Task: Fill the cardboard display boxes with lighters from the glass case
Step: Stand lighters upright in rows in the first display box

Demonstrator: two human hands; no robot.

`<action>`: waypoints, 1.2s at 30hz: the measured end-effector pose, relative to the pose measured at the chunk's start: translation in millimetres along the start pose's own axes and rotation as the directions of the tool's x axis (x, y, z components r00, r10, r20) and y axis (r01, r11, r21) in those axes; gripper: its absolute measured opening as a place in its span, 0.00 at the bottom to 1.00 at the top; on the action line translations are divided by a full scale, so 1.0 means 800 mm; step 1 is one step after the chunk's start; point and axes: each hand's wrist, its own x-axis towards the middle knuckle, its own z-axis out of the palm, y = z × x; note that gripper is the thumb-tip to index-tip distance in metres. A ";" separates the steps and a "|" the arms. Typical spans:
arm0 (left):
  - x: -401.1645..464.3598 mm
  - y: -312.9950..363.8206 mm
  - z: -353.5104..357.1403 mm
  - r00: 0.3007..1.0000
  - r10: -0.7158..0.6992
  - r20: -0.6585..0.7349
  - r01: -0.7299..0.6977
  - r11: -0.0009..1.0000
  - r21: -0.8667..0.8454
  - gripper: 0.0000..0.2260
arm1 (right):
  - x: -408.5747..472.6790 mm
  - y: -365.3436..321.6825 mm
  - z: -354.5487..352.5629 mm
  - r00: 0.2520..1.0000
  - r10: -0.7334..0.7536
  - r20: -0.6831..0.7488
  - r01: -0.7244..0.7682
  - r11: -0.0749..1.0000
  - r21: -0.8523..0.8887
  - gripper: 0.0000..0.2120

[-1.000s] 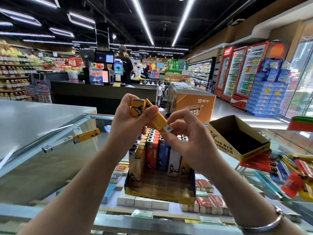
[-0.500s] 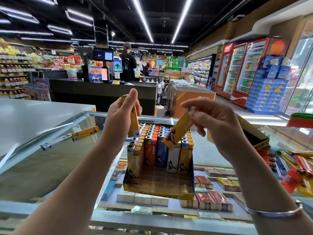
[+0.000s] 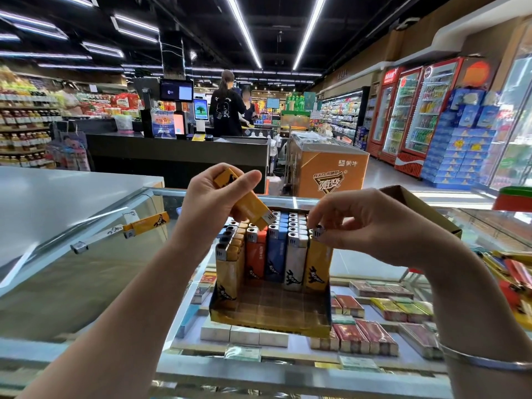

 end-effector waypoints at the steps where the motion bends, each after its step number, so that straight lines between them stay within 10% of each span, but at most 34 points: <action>1: 0.000 0.000 0.000 1.000 0.001 -0.005 -0.001 1.000 -0.003 0.12 | 0.001 0.000 0.001 1.000 0.007 0.014 -0.006 1.000 -0.030 0.11; 30: 0.000 0.002 0.002 0.999 -0.045 0.006 0.045 0.998 -0.049 0.18 | 0.012 -0.004 0.023 0.987 0.114 0.111 -0.071 0.939 -0.336 0.13; 36: -0.002 0.006 0.002 0.998 -0.024 0.053 0.029 0.995 -0.097 0.14 | 0.014 -0.004 0.020 0.988 -0.005 -0.152 0.002 1.000 -0.016 0.10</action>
